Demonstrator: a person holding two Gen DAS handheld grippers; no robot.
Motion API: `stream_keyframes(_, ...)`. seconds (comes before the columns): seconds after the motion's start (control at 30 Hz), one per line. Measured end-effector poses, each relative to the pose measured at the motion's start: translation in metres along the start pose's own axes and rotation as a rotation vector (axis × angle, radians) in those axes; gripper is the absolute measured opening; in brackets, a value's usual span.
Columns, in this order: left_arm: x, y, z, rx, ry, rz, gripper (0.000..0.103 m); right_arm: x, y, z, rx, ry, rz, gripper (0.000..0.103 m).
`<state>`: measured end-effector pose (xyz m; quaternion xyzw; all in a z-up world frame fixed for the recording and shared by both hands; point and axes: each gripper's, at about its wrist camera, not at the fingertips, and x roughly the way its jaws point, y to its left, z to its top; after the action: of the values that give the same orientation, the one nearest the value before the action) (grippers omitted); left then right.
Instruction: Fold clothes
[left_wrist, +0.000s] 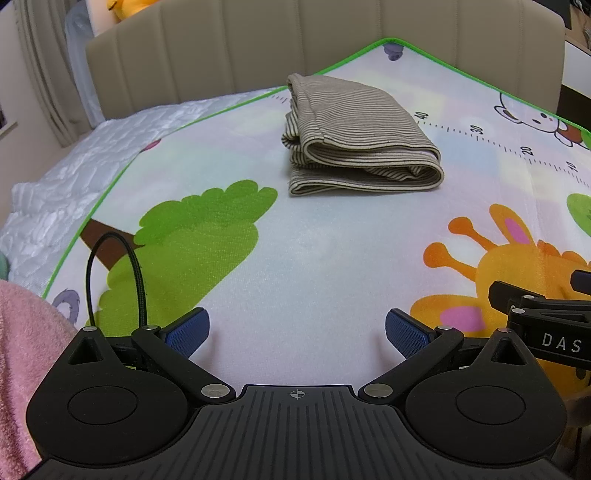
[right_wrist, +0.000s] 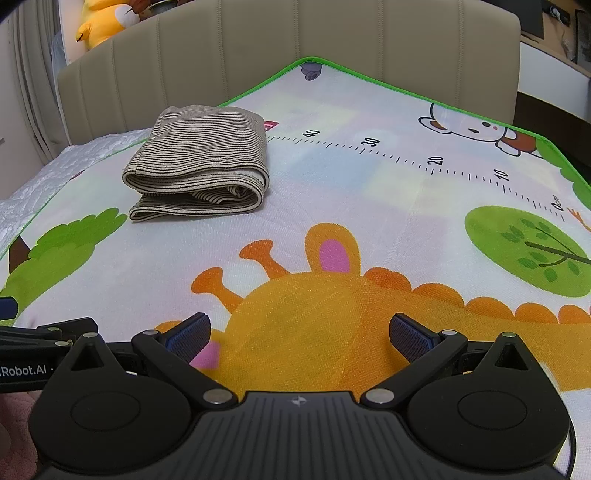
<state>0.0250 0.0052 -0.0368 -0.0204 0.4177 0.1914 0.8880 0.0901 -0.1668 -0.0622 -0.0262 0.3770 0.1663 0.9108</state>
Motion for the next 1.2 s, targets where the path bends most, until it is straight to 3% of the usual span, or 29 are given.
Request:
stream_keyframes(0.57, -0.001, 0.0, 0.0, 0.005, -0.007, -0.01, 0.103, -0.001, 0.0, 0.0, -0.002, -0.001, 0.0, 0.103)
stream_keyframes(0.8, -0.004, 0.001, 0.006, 0.033, 0.008, -0.076, 0.103, -0.015, 0.0, 0.001, -0.006, -0.05, 0.017, 0.103)
stream_keyframes(0.87, -0.009, 0.001, 0.011, 0.052, -0.003, -0.099, 0.103, -0.024, -0.007, 0.005, -0.001, -0.051, 0.062, 0.103)
stream_keyframes(0.97, -0.029, 0.006, 0.026, 0.085, -0.142, -0.111, 0.103, -0.036, -0.006, 0.003, -0.125, -0.016, 0.171, 0.103)
stream_keyframes(1.07, -0.047, 0.014, 0.054, 0.085, -0.315, -0.102, 0.103, -0.059, 0.028, -0.016, -0.424, -0.037, 0.256, 0.103)
stream_keyframes(1.13, -0.049, 0.017, 0.074, 0.077, -0.372, -0.128, 0.103, -0.078, 0.058, -0.04, -0.64, -0.063, 0.361, 0.103)
stream_keyframes(1.2, -0.044, 0.018, 0.093, 0.062, -0.373, -0.177, 0.103, -0.091, 0.081, -0.066, -0.816, -0.084, 0.46, 0.103)
